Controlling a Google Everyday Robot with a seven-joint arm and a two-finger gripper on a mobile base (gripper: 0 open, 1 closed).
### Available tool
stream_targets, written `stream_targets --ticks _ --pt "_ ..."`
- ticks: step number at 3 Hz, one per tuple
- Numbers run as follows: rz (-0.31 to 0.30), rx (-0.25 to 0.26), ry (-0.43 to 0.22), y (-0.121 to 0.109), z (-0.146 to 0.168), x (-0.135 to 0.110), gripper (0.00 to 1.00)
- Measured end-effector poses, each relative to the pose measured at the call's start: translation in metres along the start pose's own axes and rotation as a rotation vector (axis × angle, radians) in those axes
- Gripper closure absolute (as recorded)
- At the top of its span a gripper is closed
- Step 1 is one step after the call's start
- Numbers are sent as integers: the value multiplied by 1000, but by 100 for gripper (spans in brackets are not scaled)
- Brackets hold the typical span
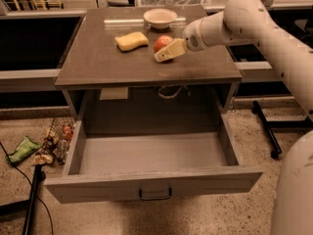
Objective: Place apple into top drawer
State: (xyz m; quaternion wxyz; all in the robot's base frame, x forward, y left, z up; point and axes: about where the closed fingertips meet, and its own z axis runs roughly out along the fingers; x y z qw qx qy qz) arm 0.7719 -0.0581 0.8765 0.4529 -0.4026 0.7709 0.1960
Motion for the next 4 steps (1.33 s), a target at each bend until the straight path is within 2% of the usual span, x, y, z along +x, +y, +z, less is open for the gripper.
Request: stream_targets --ticks 2,3,4 --pt "49 -1 -49 -12 33 1 0" --pt "61 -3 -70 -19 45 1 19" --pt "67 -9 -81 -21 52 3 42"
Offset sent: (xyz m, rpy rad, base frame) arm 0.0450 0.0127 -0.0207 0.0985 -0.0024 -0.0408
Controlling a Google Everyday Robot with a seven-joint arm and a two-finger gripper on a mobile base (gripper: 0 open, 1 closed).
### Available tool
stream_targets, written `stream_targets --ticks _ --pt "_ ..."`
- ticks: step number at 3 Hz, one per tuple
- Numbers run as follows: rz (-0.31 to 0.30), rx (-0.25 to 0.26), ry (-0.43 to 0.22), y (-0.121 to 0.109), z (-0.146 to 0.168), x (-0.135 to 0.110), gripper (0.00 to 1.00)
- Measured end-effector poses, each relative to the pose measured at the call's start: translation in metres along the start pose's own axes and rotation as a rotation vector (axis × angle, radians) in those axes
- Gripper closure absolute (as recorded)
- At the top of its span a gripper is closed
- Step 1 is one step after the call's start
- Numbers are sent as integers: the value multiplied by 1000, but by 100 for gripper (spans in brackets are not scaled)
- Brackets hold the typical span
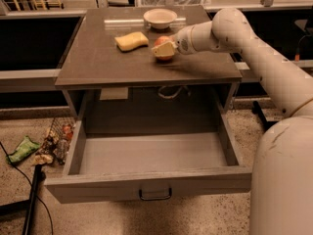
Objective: Place apple into top drawer
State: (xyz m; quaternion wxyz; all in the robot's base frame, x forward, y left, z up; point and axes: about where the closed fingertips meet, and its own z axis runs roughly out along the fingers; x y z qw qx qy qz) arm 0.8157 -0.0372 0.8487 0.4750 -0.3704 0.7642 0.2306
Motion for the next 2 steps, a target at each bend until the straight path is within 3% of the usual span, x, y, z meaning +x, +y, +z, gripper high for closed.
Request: stream_targets --ticks 1,2 --pt "-22 -11 -3 11 -9 -2 65" --pt "-79 -22 3 32 -41 -8 87"
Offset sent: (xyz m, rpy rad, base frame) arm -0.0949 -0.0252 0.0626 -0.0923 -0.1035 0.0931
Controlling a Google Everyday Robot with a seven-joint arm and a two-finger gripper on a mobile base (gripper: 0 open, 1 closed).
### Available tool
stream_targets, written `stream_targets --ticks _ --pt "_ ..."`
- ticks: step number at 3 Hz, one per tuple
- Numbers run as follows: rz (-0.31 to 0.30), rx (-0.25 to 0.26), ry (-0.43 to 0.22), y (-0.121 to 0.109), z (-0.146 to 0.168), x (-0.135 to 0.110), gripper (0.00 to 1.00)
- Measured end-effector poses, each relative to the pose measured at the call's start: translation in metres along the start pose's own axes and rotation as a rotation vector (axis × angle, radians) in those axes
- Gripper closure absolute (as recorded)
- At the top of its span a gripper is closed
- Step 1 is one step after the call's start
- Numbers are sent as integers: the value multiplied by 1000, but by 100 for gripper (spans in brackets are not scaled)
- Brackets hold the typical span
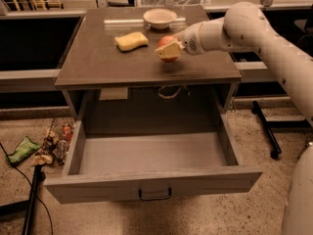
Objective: Place apple into top drawer
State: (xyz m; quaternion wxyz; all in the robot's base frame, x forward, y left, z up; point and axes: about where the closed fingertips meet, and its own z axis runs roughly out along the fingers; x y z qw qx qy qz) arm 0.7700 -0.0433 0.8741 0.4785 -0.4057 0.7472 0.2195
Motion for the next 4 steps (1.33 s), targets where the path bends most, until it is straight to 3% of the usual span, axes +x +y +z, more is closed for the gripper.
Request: stream_targets --ticks 1,2,3,4 --pt "-8 1 1 3 -5 -2 100" --pt "-8 1 1 3 -5 -2 100" --pt "-22 -46 -19 20 -5 -2 100" --pt "-71 -111 -69 59 -22 -7 100"
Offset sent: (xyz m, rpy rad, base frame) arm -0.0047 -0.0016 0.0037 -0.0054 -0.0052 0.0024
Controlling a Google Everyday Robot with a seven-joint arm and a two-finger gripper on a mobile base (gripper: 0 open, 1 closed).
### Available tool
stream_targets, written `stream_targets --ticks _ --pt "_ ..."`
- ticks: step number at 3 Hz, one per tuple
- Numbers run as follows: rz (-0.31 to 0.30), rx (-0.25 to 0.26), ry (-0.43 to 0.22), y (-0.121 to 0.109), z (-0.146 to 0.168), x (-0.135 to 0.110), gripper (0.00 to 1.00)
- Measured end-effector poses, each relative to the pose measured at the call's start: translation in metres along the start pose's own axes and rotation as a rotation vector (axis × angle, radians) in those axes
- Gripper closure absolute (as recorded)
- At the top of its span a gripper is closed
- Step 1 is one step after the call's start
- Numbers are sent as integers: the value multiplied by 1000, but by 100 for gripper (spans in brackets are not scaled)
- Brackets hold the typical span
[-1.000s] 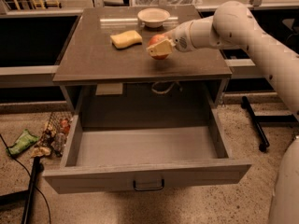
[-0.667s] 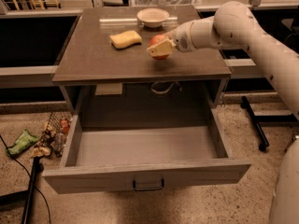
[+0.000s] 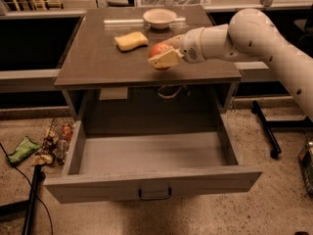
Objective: Place apple into top drawer
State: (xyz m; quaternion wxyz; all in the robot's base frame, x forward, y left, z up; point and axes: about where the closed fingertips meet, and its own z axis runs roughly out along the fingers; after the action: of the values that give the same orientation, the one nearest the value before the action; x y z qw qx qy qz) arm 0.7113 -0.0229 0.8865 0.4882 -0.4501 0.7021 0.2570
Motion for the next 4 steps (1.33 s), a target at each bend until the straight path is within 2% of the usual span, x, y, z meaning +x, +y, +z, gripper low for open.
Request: stream_targets --ticks 1,2,3,4 --pt "-38 -76 -40 52 -12 2 100" --pt "-18 -125 -68 96 -20 17 100" --pt "6 -132 -43 126 -24 36 100" --pt "56 -94 -16 142 -27 60 100"
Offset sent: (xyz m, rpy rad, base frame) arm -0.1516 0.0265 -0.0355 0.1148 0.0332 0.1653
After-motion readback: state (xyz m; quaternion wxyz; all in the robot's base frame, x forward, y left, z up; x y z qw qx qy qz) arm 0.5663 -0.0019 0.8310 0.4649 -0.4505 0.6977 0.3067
